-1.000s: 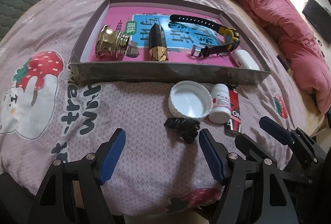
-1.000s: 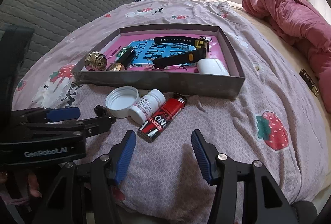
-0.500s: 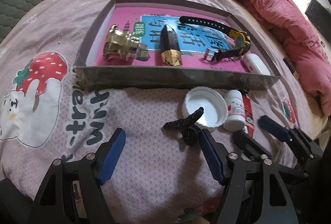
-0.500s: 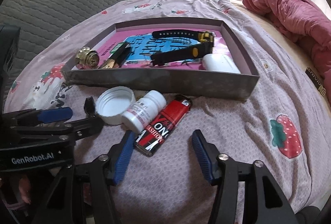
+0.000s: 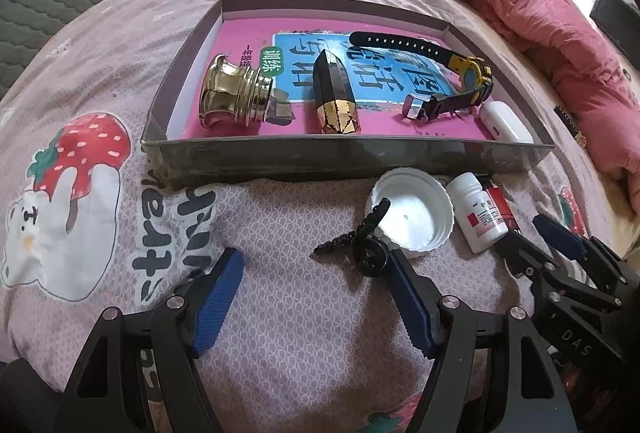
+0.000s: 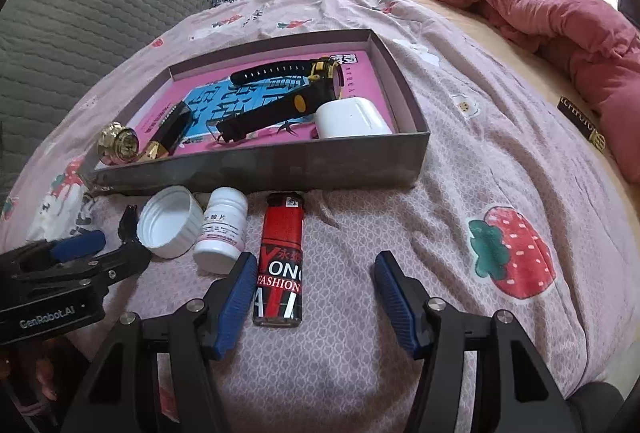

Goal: Organize rigid objects
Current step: 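Move the left tool onto the black brush while the right tool approaches the red lighter, then close the left tool on the black brush while the right tool grasps the red lighter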

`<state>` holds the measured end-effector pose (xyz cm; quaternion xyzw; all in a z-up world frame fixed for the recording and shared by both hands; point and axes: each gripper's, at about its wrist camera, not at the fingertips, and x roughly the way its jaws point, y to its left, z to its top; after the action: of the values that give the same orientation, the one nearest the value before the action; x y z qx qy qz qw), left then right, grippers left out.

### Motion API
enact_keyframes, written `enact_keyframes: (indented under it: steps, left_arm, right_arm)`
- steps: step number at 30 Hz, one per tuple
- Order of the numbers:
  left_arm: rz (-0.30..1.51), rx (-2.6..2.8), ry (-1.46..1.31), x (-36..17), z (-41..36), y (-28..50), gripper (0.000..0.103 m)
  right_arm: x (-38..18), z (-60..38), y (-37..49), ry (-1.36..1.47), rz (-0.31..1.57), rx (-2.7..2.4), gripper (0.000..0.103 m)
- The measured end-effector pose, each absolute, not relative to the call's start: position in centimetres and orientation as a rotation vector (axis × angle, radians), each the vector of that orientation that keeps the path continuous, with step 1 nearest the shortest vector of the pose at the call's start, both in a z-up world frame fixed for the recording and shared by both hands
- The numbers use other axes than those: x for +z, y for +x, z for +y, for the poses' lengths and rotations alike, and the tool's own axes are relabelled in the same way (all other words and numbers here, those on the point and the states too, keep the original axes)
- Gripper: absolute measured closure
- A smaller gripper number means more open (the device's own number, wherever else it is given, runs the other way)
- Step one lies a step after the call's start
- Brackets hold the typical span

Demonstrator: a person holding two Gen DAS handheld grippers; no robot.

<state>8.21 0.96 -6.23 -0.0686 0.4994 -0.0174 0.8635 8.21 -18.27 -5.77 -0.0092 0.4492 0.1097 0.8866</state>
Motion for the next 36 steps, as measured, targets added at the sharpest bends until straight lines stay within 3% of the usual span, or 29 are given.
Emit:
enact_keyframes:
  steps: [22,24,27,29,31,35,36]
  left_arm:
    - [0.984,-0.039,-0.140,-6.6,2.1,10.8,0.031]
    - [0.976,-0.029,-0.132,-6.7,2.0,10.8,0.035]
    - [0.977,-0.014,-0.103,-6.8,1.7,10.6,0.050]
    - [0.979,-0.022,-0.099,-6.6,1.5,10.5,0.062]
    - [0.983,-0.024,-0.084,-6.5,1.2,10.2,0.067]
    - [0.982,-0.036,-0.119,-6.2,1.7,9.8,0.067]
    - [0.980,-0.044,-0.144,-6.1,2.1,9.6,0.067]
  right_arm:
    - [-6.6,-17.0,9.2,-0.082,0.920,0.246,0.042]
    - [-6.6,-17.0,9.2,-0.082,0.919,0.248,0.042]
    - [-6.7,-17.1,9.3,-0.078,0.919,0.253,0.045]
    - [-6.6,-17.1,9.3,-0.081,0.915,0.257,0.052]
    - [-6.5,-17.0,9.2,-0.093,0.910,0.262,0.058]
    - [-6.3,-17.3,9.0,-0.084,0.901,0.283,0.078]
    - [-6.2,-17.4,8.9,-0.083,0.899,0.286,0.079]
